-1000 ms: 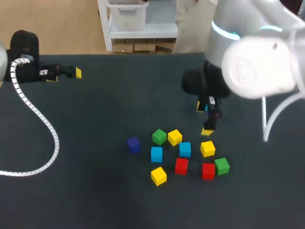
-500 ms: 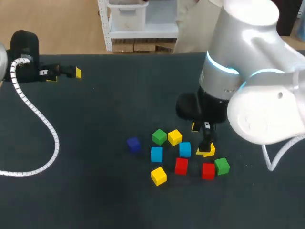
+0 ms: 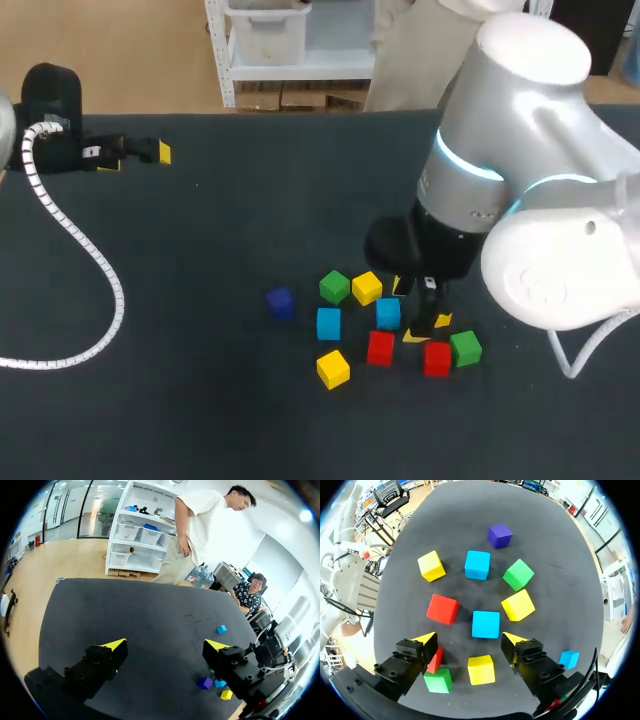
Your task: Place the blue cubes, place green cubes on the blue cubes, place the yellow cubes on the green cubes, then place the red cubes on the yellow cubes, and place purple cube on the red cubes.
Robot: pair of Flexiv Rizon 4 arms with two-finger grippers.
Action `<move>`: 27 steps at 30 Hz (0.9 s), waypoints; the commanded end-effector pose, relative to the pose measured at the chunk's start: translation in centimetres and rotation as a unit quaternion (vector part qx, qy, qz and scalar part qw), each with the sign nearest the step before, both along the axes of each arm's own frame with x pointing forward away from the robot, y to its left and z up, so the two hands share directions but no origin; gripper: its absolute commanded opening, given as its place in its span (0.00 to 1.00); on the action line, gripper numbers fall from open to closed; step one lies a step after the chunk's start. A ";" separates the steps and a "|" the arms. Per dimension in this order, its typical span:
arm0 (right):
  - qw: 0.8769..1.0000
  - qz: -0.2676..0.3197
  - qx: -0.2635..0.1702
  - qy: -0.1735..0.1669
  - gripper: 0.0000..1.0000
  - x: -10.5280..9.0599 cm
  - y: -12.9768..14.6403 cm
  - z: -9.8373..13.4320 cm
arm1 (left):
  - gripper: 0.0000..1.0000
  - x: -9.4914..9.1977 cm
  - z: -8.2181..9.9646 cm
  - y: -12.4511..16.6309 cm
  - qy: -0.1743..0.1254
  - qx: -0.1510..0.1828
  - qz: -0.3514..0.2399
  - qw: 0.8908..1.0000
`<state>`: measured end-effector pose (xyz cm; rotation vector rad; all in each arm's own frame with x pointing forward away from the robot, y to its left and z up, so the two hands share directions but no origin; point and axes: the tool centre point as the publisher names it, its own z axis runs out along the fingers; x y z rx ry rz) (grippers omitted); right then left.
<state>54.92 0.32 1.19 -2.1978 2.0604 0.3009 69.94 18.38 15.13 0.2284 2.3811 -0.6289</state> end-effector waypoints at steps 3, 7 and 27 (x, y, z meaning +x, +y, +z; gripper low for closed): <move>1.000 -0.001 0.001 -0.001 0.75 -0.1 0.4 -0.6 | 1.00 0.0 -0.1 0.1 -0.002 -0.003 -0.001 1.000; 1.000 -0.005 0.002 -0.003 0.71 0.0 0.5 -1.0 | 1.00 0.0 -0.1 0.1 -0.002 -0.003 -0.001 1.000; 0.999 -0.033 -0.004 -0.030 0.22 1.7 -0.1 -1.0 | 1.00 0.0 -0.1 0.1 -0.002 -0.003 -0.001 1.000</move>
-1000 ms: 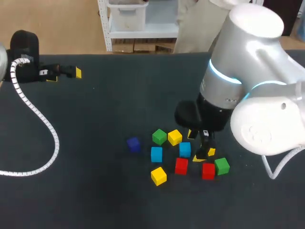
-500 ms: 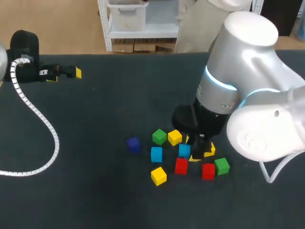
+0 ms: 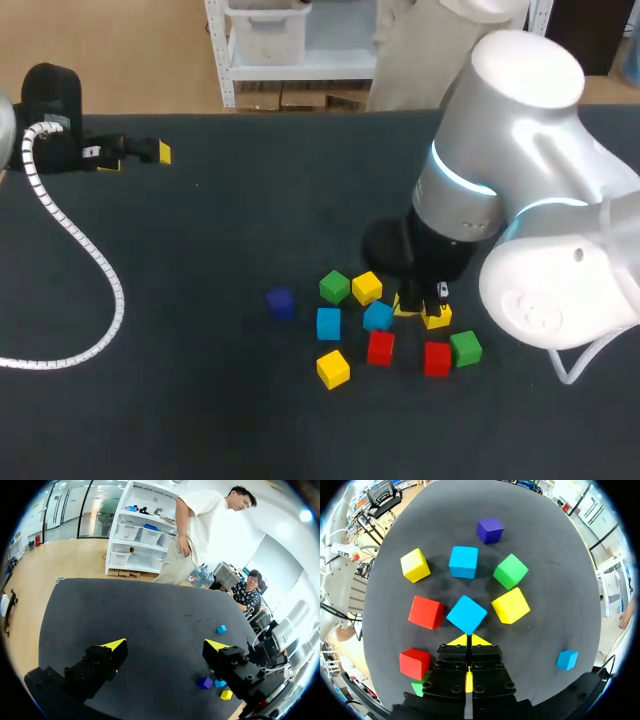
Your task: Place the blue cubes, place green cubes on the blue cubes, place the yellow cubes on the green cubes, then place the red cubes on the yellow cubes, and place purple cube on the red cubes.
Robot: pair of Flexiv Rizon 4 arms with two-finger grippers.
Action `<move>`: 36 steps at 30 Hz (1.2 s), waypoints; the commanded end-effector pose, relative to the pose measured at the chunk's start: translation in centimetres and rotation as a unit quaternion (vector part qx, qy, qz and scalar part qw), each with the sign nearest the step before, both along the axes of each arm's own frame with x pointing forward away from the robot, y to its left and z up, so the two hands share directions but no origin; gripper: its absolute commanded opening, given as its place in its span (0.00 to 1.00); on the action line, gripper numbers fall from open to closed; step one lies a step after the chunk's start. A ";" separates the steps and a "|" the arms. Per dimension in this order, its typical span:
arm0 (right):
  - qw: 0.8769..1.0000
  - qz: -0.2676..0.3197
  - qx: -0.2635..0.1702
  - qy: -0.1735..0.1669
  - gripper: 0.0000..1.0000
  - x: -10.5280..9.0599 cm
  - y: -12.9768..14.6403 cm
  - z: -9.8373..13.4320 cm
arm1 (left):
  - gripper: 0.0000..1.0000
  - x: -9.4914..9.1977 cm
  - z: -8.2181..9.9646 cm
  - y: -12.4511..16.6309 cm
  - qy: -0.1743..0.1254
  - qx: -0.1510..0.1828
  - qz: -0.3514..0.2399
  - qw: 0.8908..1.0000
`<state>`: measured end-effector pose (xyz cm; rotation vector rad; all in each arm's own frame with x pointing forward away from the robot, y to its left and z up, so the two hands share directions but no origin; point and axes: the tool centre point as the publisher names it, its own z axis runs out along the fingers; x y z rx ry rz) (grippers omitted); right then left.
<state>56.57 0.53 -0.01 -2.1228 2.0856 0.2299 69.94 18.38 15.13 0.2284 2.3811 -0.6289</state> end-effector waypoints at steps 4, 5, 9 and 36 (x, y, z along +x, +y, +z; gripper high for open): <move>0.999 -0.038 -0.004 0.009 0.53 0.2 -0.2 1.0 | 1.00 0.0 -0.1 0.1 -0.002 -0.003 -0.001 1.000; 0.999 -0.043 -0.003 0.013 0.53 0.2 0.0 1.2 | 1.00 0.0 -0.1 0.1 -0.002 -0.003 -0.001 1.000; 0.997 -0.078 -0.015 0.017 0.55 0.3 0.6 1.4 | 1.00 0.0 -0.1 0.1 -0.002 -0.003 -0.001 1.000; 0.986 -0.157 -0.009 0.055 0.55 0.1 2.8 0.3 | 1.00 0.0 -0.1 0.1 -0.002 -0.003 -0.001 1.000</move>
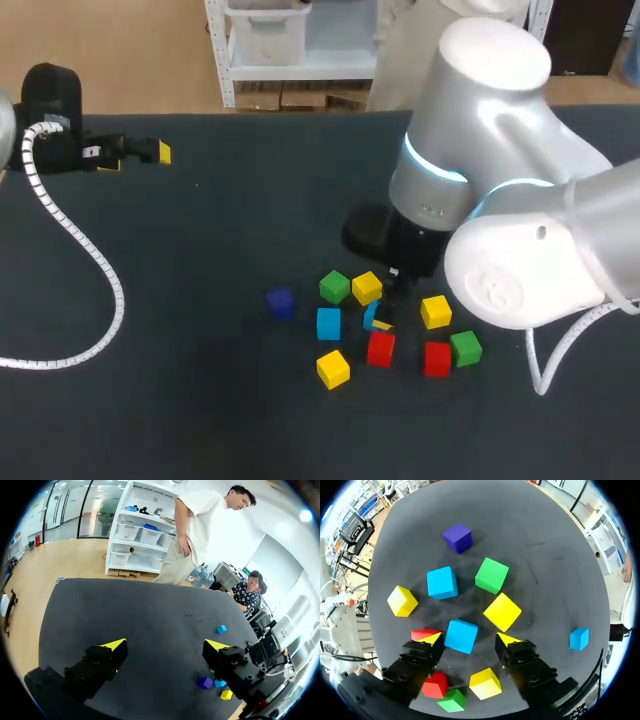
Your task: Place the blue cubes, place green cubes on the blue cubes, place the yellow cubes on the green cubes, then place the red cubes on the yellow cubes, and place purple cube on the red cubes.
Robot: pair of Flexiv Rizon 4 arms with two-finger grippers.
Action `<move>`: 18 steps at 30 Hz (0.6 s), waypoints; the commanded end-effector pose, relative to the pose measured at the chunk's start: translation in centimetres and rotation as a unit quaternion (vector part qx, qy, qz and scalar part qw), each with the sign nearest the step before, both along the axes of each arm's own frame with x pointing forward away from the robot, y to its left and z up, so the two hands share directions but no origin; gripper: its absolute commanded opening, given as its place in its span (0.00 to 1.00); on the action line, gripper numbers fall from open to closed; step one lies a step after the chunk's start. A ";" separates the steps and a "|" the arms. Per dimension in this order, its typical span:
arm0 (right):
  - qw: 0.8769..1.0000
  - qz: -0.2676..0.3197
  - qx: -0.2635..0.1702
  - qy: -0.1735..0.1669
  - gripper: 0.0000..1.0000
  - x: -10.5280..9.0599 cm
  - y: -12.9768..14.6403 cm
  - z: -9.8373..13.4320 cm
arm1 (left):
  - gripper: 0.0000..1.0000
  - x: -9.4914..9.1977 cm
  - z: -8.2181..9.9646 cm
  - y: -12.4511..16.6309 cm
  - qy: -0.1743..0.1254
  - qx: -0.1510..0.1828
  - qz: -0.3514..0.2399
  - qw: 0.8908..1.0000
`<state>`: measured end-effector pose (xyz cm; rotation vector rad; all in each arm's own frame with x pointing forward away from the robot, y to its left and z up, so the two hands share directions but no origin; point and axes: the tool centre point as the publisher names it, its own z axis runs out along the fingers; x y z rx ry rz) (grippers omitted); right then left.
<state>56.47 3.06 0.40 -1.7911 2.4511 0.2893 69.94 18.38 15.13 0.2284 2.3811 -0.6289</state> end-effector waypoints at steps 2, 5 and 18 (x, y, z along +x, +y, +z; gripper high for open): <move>1.000 0.000 -0.001 0.002 0.53 0.2 0.4 -0.3 | 1.00 0.0 -0.1 0.1 -0.002 -0.003 -0.001 1.000; 1.000 0.001 -0.003 0.003 0.48 0.2 0.5 -0.6 | 1.00 0.0 -0.1 0.1 -0.002 -0.003 -0.001 1.000; 0.999 0.046 -0.015 0.011 0.00 0.5 -1.6 1.0 | 1.00 0.0 -0.1 0.1 -0.002 -0.003 -0.001 1.000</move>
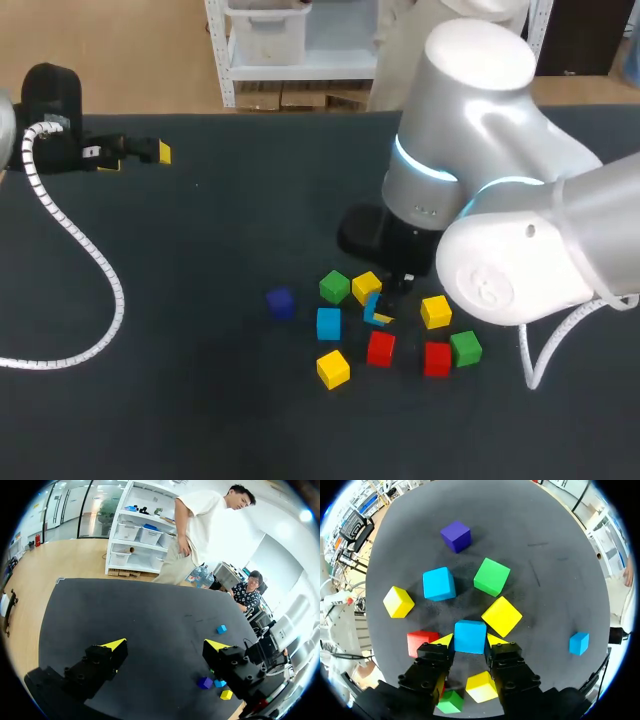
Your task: Place the blue cubes, place green cubes on the blue cubes, place the yellow cubes on the green cubes, then place the red cubes on the yellow cubes, and place purple cube on the red cubes.
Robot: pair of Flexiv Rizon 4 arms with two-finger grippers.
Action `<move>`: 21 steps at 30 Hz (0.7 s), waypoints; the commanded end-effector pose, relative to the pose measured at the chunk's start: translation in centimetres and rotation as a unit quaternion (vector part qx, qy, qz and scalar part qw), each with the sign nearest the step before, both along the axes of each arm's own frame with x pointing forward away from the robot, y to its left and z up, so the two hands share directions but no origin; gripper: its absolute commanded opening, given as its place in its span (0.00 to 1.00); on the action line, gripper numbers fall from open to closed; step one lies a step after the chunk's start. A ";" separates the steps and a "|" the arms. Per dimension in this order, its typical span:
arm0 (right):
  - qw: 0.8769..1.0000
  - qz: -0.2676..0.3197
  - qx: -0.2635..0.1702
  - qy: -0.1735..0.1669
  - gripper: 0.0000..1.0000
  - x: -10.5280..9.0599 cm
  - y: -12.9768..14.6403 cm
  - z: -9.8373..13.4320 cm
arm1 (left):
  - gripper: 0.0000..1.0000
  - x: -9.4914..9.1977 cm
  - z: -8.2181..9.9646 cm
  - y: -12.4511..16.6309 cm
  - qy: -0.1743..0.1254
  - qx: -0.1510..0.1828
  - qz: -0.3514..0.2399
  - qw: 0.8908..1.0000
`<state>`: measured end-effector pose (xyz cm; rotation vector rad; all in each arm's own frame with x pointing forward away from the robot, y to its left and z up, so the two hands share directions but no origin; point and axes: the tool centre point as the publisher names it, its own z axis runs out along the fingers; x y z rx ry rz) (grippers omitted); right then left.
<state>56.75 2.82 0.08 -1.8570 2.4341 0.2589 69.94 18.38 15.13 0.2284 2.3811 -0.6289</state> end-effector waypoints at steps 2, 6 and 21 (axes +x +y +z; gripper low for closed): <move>0.998 0.060 -0.001 0.008 0.00 0.6 -2.4 2.0 | 1.00 0.0 -0.1 0.1 -0.002 -0.003 -0.002 1.000; 0.993 0.119 0.011 0.006 0.00 2.0 -4.4 3.6 | 1.00 0.0 -0.1 0.1 -0.002 -0.003 -0.002 1.000; 0.978 0.205 0.047 0.014 0.00 8.8 -4.5 3.8 | 1.00 0.0 -0.1 0.1 -0.002 -0.003 -0.002 1.000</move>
